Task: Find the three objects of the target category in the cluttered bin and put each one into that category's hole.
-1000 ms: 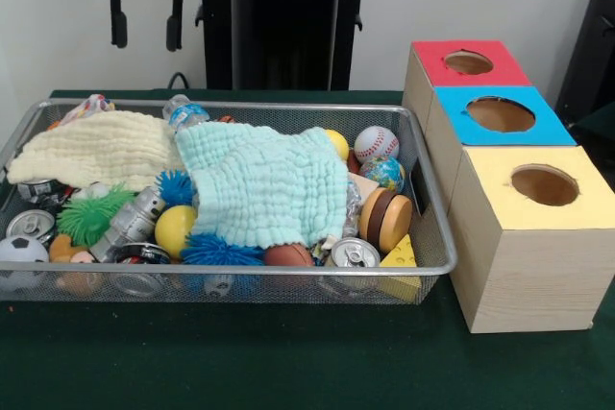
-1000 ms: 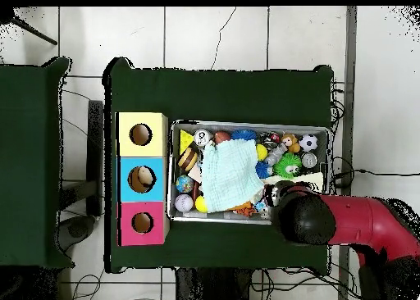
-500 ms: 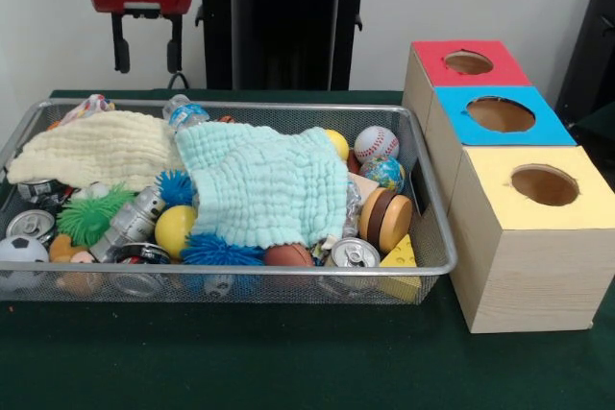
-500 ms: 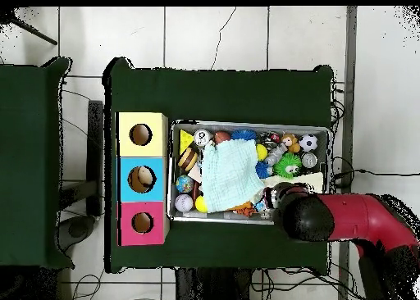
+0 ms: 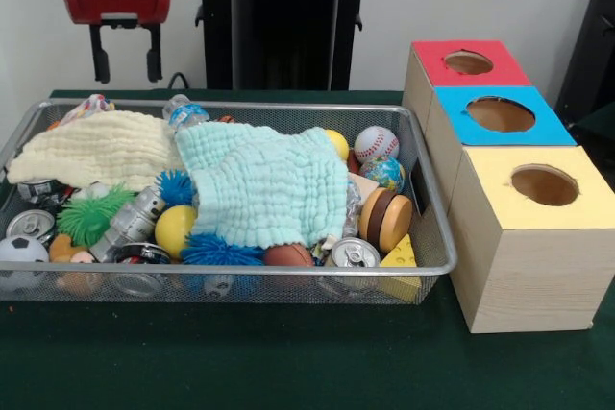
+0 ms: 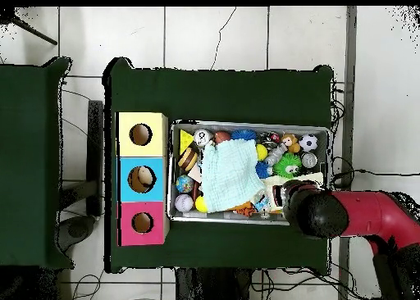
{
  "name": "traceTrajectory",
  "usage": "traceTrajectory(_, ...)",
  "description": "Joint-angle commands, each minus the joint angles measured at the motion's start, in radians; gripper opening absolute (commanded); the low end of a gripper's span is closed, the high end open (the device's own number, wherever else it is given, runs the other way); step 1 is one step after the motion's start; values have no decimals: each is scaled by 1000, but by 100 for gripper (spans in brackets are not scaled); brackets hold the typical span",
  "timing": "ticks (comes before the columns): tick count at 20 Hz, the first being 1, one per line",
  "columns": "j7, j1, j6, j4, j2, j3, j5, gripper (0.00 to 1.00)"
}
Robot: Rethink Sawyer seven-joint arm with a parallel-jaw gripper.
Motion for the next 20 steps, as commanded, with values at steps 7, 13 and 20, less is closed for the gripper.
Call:
traceTrajectory(7,-405,-30,180,-98,16,112,-66,100)
traceTrajectory(13,-354,-11,132,-79,34,93,-95,100)
traceTrajectory(20,-325,-15,86,-60,66,83,-126,100)
